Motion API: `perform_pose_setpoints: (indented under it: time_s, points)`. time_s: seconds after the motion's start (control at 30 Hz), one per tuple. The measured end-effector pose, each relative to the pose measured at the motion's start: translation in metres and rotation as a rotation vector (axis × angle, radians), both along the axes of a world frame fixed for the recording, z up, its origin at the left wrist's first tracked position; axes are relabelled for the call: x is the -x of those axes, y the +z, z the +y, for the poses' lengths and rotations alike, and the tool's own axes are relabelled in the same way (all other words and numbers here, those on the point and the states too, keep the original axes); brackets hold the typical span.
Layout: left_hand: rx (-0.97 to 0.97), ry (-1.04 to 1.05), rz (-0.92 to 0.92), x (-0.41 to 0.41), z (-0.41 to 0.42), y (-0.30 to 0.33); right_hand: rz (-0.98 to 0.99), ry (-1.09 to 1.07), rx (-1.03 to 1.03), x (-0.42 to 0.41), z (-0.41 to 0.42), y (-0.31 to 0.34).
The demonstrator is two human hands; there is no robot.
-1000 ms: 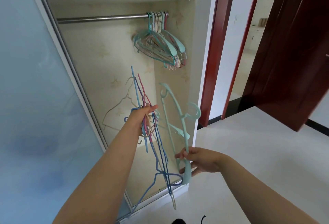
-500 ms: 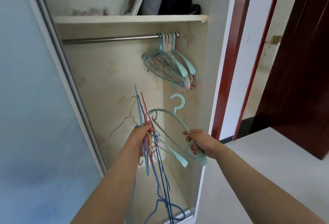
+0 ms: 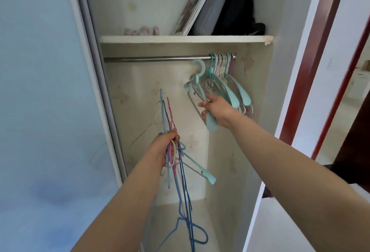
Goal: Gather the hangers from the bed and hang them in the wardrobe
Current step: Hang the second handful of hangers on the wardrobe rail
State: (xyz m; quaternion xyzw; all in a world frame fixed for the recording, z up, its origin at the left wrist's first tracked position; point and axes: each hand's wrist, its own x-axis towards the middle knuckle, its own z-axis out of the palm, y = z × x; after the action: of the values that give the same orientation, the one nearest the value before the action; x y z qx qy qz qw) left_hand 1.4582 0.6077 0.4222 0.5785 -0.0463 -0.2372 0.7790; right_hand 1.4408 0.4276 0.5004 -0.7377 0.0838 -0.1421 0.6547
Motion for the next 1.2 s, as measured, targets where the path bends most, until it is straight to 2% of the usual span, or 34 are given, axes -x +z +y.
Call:
perform_pose_setpoints:
  time_s: [0.23, 0.4, 0.57, 0.73, 0.8, 0.93, 1.03, 1.1, 1.2]
  points:
    - [0.067, 0.048, 0.017, -0.012, -0.003, 0.013, -0.06, -0.014, -0.135, -0.053, -0.013, 0.046]
    - [-0.064, -0.008, -0.004, -0.021, -0.003, 0.012, -0.078, 0.008, -0.213, -0.076, -0.019, 0.068]
    - [-0.057, -0.007, -0.013, -0.026, -0.001, 0.01, 0.04, -0.023, -0.28, -0.095, -0.025, 0.058]
    - [-0.05, -0.031, -0.005, -0.028, -0.002, 0.002, -0.019, -0.114, -0.449, -0.095, -0.041, 0.045]
    - [-0.024, -0.054, -0.012, -0.025, -0.001, 0.002, -0.027, -0.14, -0.44, -0.091, -0.052, 0.04]
    - [0.05, -0.112, 0.01, -0.016, 0.003, 0.007, -0.034, -0.186, -0.28, -0.072, -0.064, 0.021]
    - [0.048, -0.14, 0.014, -0.013, 0.011, 0.003, -0.176, -0.331, 0.246, -0.058, -0.065, -0.011]
    - [0.039, -0.156, 0.016, -0.01, 0.016, -0.001, -0.273, -0.453, 0.488, -0.042, -0.061, -0.042]
    - [0.023, -0.183, 0.025, -0.003, 0.025, -0.008, -0.436, -0.618, 0.562, -0.014, -0.055, -0.097]
